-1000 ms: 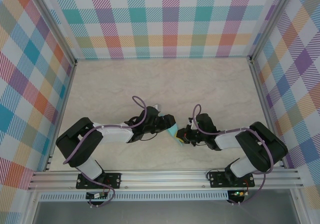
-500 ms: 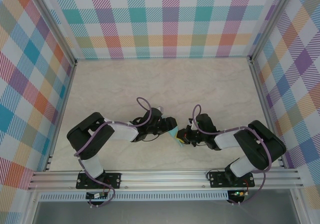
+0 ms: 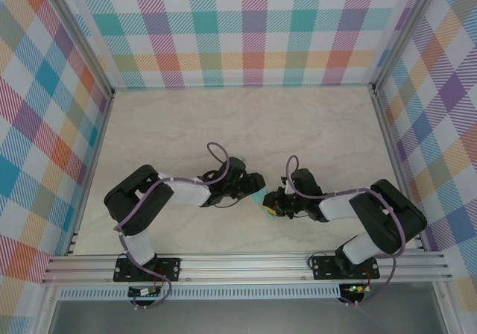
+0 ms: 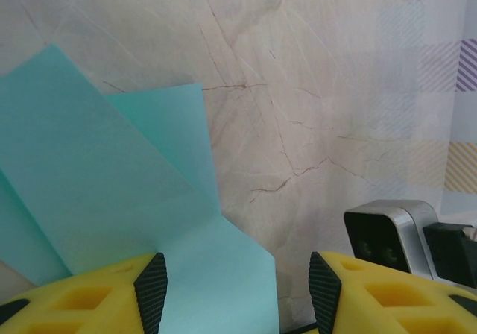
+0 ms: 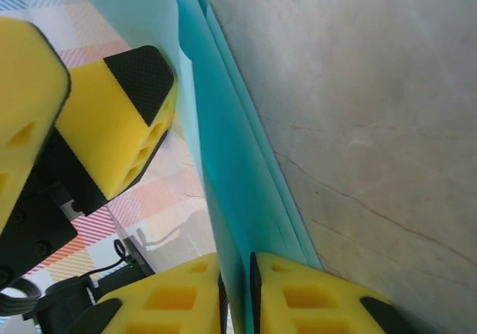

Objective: Fold a paper plane with a square sheet of paper (pick it up from the middle)
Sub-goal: Perform the fifth fold on the wing at the bottom-center of the table.

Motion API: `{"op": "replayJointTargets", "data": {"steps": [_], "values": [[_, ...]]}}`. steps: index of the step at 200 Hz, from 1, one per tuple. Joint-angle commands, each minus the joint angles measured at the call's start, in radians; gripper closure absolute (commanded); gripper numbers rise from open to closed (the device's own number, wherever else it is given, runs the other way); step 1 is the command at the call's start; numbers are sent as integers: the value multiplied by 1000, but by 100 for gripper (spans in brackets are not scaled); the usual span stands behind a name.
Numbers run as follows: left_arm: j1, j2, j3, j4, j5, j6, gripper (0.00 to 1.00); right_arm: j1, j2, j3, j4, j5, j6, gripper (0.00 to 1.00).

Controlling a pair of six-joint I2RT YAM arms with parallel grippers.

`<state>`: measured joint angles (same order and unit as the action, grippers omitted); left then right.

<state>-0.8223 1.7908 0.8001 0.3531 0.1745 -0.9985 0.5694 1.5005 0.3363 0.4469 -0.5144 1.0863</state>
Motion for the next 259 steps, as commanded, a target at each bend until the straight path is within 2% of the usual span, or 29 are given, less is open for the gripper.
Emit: {"op": "replayJointTargets", "data": {"steps": [1,39,59,72,130,150,167,179,219,259], "values": [[4,86,-4,-73,-12,-2,45,-3,-46,17,-221,27,-82,79],[4,97,11,-94,-5,13,45,-3,-124,76,-455,66,-206,77],[3,101,19,-100,-1,18,45,-3,-133,74,-472,51,-234,81],[5,101,19,-103,-2,20,45,-3,-123,76,-470,38,-246,87],[5,94,14,-114,-3,21,45,-3,-67,72,-483,57,-267,94],[5,90,13,-123,-6,24,46,-3,-15,68,-467,20,-276,96],[4,90,13,-130,-9,26,46,-3,-16,42,-436,19,-267,96],[5,87,14,-138,-12,29,46,-3,-36,57,-490,46,-283,95],[4,91,24,-151,-14,32,46,-3,-145,84,-576,62,-302,84],[3,96,34,-151,-8,32,46,-3,-173,66,-608,44,-334,84]]}}
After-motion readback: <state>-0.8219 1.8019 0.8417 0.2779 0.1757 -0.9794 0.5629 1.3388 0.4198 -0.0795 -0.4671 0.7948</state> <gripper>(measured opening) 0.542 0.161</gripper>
